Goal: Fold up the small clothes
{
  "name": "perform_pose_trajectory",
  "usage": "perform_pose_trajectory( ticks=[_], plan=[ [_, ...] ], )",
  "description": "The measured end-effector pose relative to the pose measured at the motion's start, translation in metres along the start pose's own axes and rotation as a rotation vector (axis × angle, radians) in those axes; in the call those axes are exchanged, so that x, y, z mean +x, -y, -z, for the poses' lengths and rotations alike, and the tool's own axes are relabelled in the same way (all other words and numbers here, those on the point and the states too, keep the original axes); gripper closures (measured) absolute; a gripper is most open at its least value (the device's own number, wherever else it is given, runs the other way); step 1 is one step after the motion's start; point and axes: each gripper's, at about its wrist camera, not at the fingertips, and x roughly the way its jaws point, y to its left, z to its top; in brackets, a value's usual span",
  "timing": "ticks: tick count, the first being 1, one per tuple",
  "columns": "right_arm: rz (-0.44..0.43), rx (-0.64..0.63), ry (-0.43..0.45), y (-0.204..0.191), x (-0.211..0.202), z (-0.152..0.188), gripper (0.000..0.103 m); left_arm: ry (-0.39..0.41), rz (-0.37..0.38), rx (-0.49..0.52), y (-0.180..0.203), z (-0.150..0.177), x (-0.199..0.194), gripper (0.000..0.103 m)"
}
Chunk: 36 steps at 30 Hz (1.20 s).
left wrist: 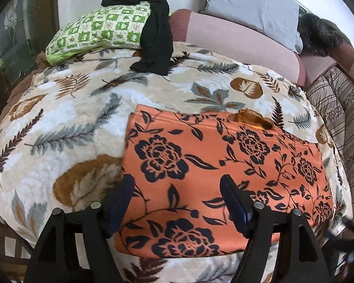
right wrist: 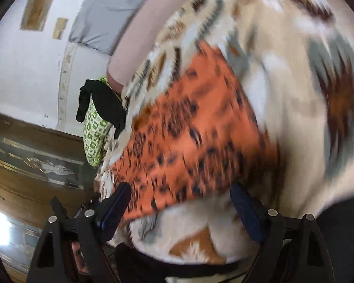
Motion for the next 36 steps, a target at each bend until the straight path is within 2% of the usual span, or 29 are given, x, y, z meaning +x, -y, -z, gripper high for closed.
perform_pose_trajectory(
  ticks=[2, 4, 7, 13, 16, 19, 24, 29, 33, 35, 36],
  plan=[
    [0.005, 0.052, 0.005, 0.012, 0.007, 0.007, 0.015, -0.008, 0.011, -0.006, 0.008, 0.005, 0.002, 0.025],
    [-0.029, 0.143, 0.024, 0.028, 0.012, 0.008, 0.015, -0.017, 0.027, 0.011, 0.021, 0.011, 0.006, 0.025],
    [-0.090, 0.266, 0.100, 0.047, 0.010, -0.001, 0.015, -0.038, 0.042, 0.050, 0.044, 0.019, 0.017, 0.025],
    [-0.162, 0.351, 0.163, 0.059, 0.016, -0.027, 0.014, -0.074, 0.076, 0.110, 0.082, 0.031, 0.037, 0.025],
    [-0.142, 0.321, 0.199, 0.052, 0.014, -0.036, 0.016, -0.061, 0.081, 0.145, 0.094, 0.030, 0.039, 0.025],
    [-0.092, 0.331, 0.205, 0.059, 0.014, -0.040, 0.034, -0.029, 0.073, 0.152, 0.098, 0.026, 0.039, 0.025],
    [-0.049, 0.286, 0.213, 0.051, 0.015, -0.044, 0.034, -0.044, 0.049, 0.154, 0.103, 0.023, 0.056, 0.024],
    [-0.001, 0.196, 0.230, 0.030, 0.013, -0.047, 0.034, 0.044, 0.043, 0.156, 0.103, 0.020, 0.046, 0.022],
    [0.083, 0.131, 0.209, 0.029, 0.027, -0.052, 0.035, -0.069, -0.046, 0.221, 0.108, 0.025, 0.091, 0.017],
    [0.085, 0.148, 0.204, 0.032, 0.030, -0.054, 0.044, -0.024, -0.044, 0.229, 0.110, 0.022, 0.081, 0.017],
    [0.085, 0.142, 0.195, 0.031, 0.029, -0.056, 0.048, 0.001, -0.009, 0.218, 0.110, 0.019, 0.070, 0.017]
  ],
)
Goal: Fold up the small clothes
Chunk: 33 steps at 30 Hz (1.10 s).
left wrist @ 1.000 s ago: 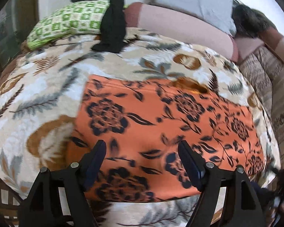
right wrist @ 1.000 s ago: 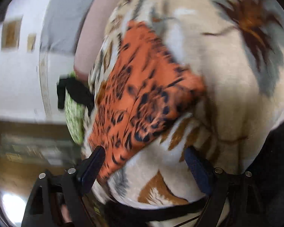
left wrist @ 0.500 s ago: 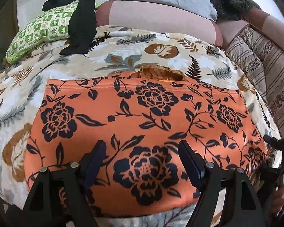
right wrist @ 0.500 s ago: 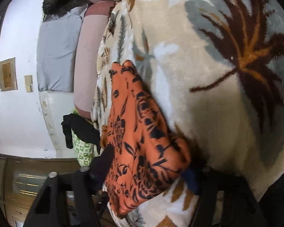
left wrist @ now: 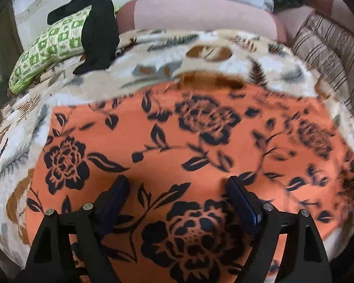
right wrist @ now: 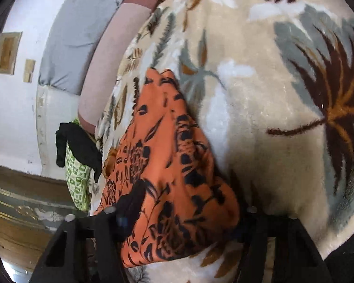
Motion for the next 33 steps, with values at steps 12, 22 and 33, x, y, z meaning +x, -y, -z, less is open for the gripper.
perform_pose_trajectory(
  ticks=[12, 22, 33],
  plan=[
    [0.040, -0.397, 0.008, -0.124, -0.014, 0.017, 0.087, -0.005, 0.089, -0.148, -0.038, 0.005, 0.005, 0.025],
    [-0.083, -0.783, -0.080, -0.285, 0.029, 0.145, 0.087, 0.263, -0.008, -0.507, -0.180, 0.053, -0.103, 0.025],
    [0.037, -1.008, -0.455, -0.257, 0.170, 0.266, 0.066, 0.237, 0.059, -0.722, -0.244, 0.100, -0.121, 0.025]
  ],
)
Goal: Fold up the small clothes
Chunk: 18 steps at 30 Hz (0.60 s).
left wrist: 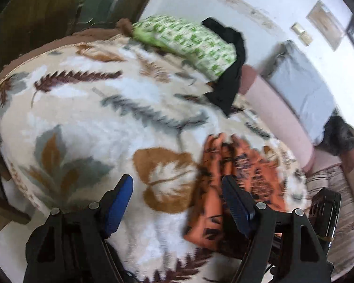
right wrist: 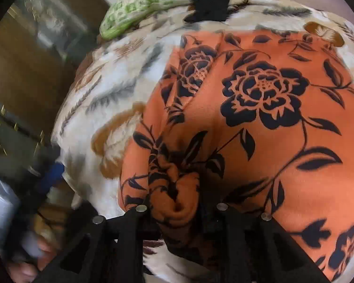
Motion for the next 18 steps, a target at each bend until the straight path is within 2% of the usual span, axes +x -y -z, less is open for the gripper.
perform_pose_trajectory(
  ticks=[1, 2, 7, 12, 14, 15, 16, 17, 18],
  plan=[
    [-0.039, 0.005, 0.002, 0.002, -0.007, 0.001, 0.036, -0.001, 0.023, 0.002, 0.005, -0.001, -0.003, 0.025],
    [-0.074, 0.023, 0.011, 0.007, -0.015, 0.002, 0.016, -0.010, 0.050, -0.001, 0.010, -0.003, -0.002, 0.025],
    [-0.106, 0.173, 0.158, 0.053, -0.079, 0.016, 0.014, -0.110, 0.219, 0.026, 0.049, 0.017, 0.007, 0.025],
    [-0.104, 0.277, 0.230, 0.093, -0.114, 0.010, 0.014, -0.273, 0.209, 0.018, 0.069, 0.049, 0.047, 0.025],
    [-0.095, 0.273, 0.245, 0.086, -0.124, 0.007, 0.014, -0.288, 0.207, 0.034, 0.071, 0.056, 0.052, 0.025],
    [-0.093, 0.263, 0.250, 0.086, -0.128, 0.003, 0.014, -0.285, 0.200, 0.049, 0.072, 0.057, 0.054, 0.029],
    [-0.095, 0.253, 0.248, 0.084, -0.128, -0.007, 0.014, -0.281, 0.200, 0.059, 0.073, 0.057, 0.055, 0.039],
    [-0.099, 0.237, 0.239, 0.079, -0.126, -0.014, 0.014, -0.287, 0.205, 0.068, 0.073, 0.056, 0.057, 0.074],
    [-0.100, 0.216, 0.221, 0.074, -0.123, -0.024, 0.014, -0.307, 0.188, 0.083, 0.073, 0.055, 0.062, 0.085]
  ],
)
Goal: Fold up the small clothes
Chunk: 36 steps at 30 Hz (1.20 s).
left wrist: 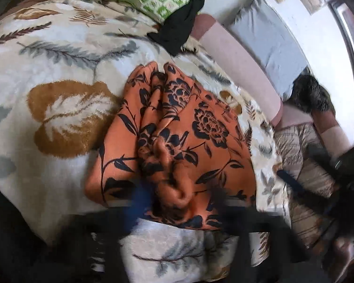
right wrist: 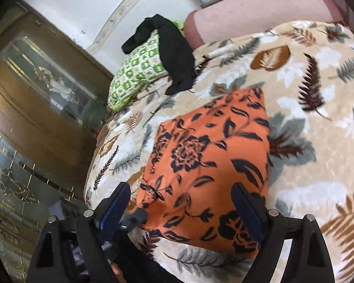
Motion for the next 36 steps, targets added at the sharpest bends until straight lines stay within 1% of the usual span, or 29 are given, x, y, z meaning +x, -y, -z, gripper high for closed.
perform_pose_trajectory(
  ticks=[2, 3, 4, 5, 6, 8, 10, 11, 12, 14, 15, 16, 17, 18, 19, 20, 22, 25, 26, 27, 28, 30, 31, 32, 33, 34, 36],
  plan=[
    [-0.002, -0.040, -0.061, -0.016, 0.012, -0.015, 0.014, 0.008, -0.004, -0.006, -0.006, -0.001, 0.001, 0.086],
    [0.005, -0.068, -0.116, -0.030, 0.028, -0.028, 0.014, 0.017, -0.015, 0.008, -0.006, 0.001, 0.001, 0.086],
    [0.017, -0.088, -0.152, -0.040, 0.037, -0.033, 0.014, 0.025, -0.025, 0.020, -0.005, 0.003, 0.002, 0.086],
    [0.043, -0.114, -0.205, -0.051, 0.055, -0.043, 0.014, 0.032, -0.037, 0.035, -0.003, 0.005, 0.003, 0.086],
    [0.099, -0.147, -0.278, -0.068, 0.083, -0.057, 0.014, 0.038, -0.049, 0.048, -0.002, 0.006, 0.003, 0.086],
    [0.181, -0.185, -0.370, -0.087, 0.124, -0.070, 0.014, 0.050, -0.066, 0.077, -0.001, 0.008, 0.001, 0.086],
    [0.281, -0.225, -0.491, -0.101, 0.175, -0.075, 0.014, 0.064, -0.084, 0.105, 0.002, 0.009, 0.000, 0.086],
    [0.323, -0.220, -0.518, -0.102, 0.193, -0.075, 0.014, 0.068, -0.093, 0.124, 0.004, 0.010, 0.000, 0.086],
    [0.388, -0.236, -0.559, -0.102, 0.214, -0.073, 0.014, 0.074, -0.107, 0.148, 0.006, 0.012, 0.001, 0.086],
    [0.486, -0.253, -0.606, -0.096, 0.235, -0.065, 0.014, 0.077, -0.117, 0.166, 0.007, 0.013, 0.002, 0.086],
    [0.513, -0.263, -0.620, -0.095, 0.241, -0.063, 0.014, 0.079, -0.125, 0.179, 0.007, 0.014, 0.003, 0.086],
    [0.533, -0.264, -0.620, -0.092, 0.243, -0.063, 0.020, 0.081, -0.127, 0.184, 0.007, 0.014, 0.004, 0.086],
    [0.552, -0.260, -0.608, -0.090, 0.242, -0.064, 0.041, 0.083, -0.128, 0.187, 0.007, 0.014, 0.003, 0.086],
    [0.564, -0.259, -0.591, -0.088, 0.237, -0.067, 0.051, 0.084, -0.124, 0.188, 0.006, 0.014, 0.003, 0.086],
    [0.545, -0.242, -0.583, -0.084, 0.232, -0.070, 0.068, 0.088, -0.124, 0.192, 0.007, 0.014, 0.002, 0.086],
    [0.521, -0.212, -0.575, -0.080, 0.226, -0.074, 0.073, 0.096, -0.127, 0.200, 0.007, 0.014, 0.002, 0.086],
    [0.475, -0.161, -0.550, -0.072, 0.212, -0.082, 0.081, 0.112, -0.127, 0.217, 0.011, 0.015, -0.003, 0.086],
    [0.411, -0.153, -0.497, -0.078, 0.195, -0.091, 0.084, 0.176, -0.126, 0.247, 0.017, 0.016, -0.023, 0.086],
    [0.380, -0.148, -0.471, -0.083, 0.187, -0.095, 0.087, 0.202, -0.123, 0.253, 0.018, 0.016, -0.031, 0.086],
    [0.350, -0.140, -0.451, -0.089, 0.181, -0.099, 0.087, 0.217, -0.122, 0.259, 0.018, 0.016, -0.036, 0.086],
    [0.330, -0.136, -0.443, -0.093, 0.178, -0.101, 0.087, 0.217, -0.121, 0.257, 0.016, 0.016, -0.037, 0.086],
    [0.305, -0.133, -0.418, -0.102, 0.178, -0.104, 0.087, 0.182, -0.138, 0.232, 0.007, 0.017, -0.029, 0.086],
    [0.307, -0.140, -0.413, -0.102, 0.182, -0.103, 0.087, 0.147, -0.145, 0.213, 0.002, 0.018, -0.022, 0.086],
    [0.318, -0.147, -0.431, -0.100, 0.190, -0.096, 0.085, 0.120, -0.145, 0.196, -0.001, 0.017, -0.017, 0.086],
    [0.368, -0.164, -0.485, -0.095, 0.200, -0.088, 0.083, 0.110, -0.144, 0.190, -0.004, 0.018, -0.016, 0.086],
    [0.394, -0.189, -0.501, -0.095, 0.207, -0.081, 0.082, 0.114, -0.145, 0.191, -0.003, 0.018, -0.016, 0.086],
    [0.451, -0.250, -0.505, -0.097, 0.209, -0.076, 0.082, 0.132, -0.150, 0.215, 0.002, 0.019, -0.018, 0.086]
  ],
)
